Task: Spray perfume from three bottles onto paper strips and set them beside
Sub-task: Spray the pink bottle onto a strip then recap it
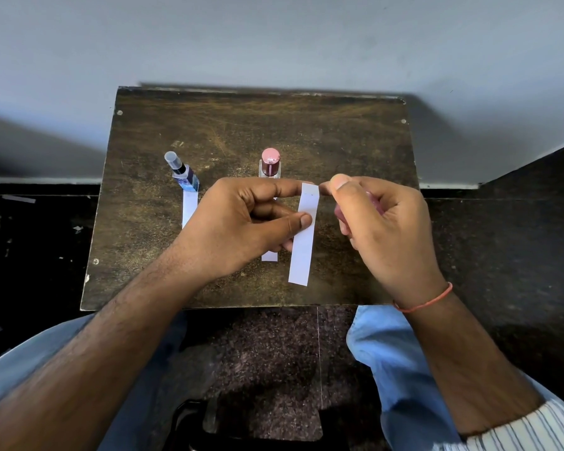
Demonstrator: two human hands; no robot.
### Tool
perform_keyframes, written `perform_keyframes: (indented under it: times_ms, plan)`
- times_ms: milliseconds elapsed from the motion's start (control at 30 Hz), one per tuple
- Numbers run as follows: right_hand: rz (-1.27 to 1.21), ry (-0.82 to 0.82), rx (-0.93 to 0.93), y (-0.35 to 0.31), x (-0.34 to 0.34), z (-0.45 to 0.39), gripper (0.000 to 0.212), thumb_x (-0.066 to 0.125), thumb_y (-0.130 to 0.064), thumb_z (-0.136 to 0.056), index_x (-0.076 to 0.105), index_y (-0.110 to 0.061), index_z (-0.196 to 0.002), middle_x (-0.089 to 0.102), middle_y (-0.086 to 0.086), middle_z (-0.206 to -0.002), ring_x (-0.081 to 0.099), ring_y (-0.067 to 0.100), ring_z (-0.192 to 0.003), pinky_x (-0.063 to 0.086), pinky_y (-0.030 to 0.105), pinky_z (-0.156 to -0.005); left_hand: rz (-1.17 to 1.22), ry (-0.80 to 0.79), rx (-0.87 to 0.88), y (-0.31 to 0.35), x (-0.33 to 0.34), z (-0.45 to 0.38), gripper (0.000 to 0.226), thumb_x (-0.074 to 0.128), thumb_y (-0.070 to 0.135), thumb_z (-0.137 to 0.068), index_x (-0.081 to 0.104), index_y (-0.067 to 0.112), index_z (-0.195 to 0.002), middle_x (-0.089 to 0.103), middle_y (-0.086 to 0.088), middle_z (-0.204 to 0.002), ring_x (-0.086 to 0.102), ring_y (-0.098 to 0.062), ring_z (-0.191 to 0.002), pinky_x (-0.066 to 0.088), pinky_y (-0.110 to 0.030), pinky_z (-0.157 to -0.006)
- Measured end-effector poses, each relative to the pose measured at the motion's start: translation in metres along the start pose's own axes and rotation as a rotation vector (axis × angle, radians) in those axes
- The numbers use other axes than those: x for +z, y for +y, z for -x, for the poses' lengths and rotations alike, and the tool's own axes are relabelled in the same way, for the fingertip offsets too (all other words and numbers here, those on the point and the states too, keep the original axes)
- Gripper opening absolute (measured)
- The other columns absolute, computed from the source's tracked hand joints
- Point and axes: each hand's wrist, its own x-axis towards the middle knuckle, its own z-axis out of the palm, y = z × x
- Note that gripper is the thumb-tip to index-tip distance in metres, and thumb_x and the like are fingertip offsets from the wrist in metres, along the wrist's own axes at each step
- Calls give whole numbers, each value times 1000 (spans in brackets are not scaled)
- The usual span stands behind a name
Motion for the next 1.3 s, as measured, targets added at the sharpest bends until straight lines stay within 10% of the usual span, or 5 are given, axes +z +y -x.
perform_keyframes:
  times_ms: [233,367,700,900,1300]
  plan:
    - [-78,-136,47,5,-16,-6,25,74,-53,-90,66,-34,-104,72,-13,-85,68,3,-76,51,20,-66,-8,22,-11,-3,2,-3,43,83,12,-93,74,12,-135,86,-2,-91,84,-19,-76,63,-22,-67]
    - [-14,-103,-1,14,-29,-8,26,80,-29,-90,64,-36,-109,80,-11,-104,79,12,-94,64,44,-83,-2,31,-19,-2,5,-3,41,83,12,-92,75,15,-132,86,-1,-88,83,-16,-73,62,-20,-65]
    - [201,14,-124,28,-65,-12,23,92,-39,-86,82,-32,-106,79,-13,-97,69,4,-84,55,27,-71,13,6,10,-5,13,-7,36,84,18,-90,77,29,-123,86,-2,-90,84,-21,-75,69,-32,-70]
    - [231,-79,-28,32,-84,-14,36,96,-35,-82,85,-28,-116,84,-8,-106,77,18,-97,63,50,-89,2,-19,31,-10,14,-10,36,86,21,-93,79,33,-126,86,-1,-92,84,-24,-77,66,-29,-72]
    - [211,-259,-3,39,-98,-14,34,97,-29,-79,85,-42,-108,83,-20,-102,74,-3,-90,59,24,-80,17,-30,27,-10,18,-13,36,85,20,-93,79,33,-125,86,0,-92,84,-19,-77,66,-27,-70]
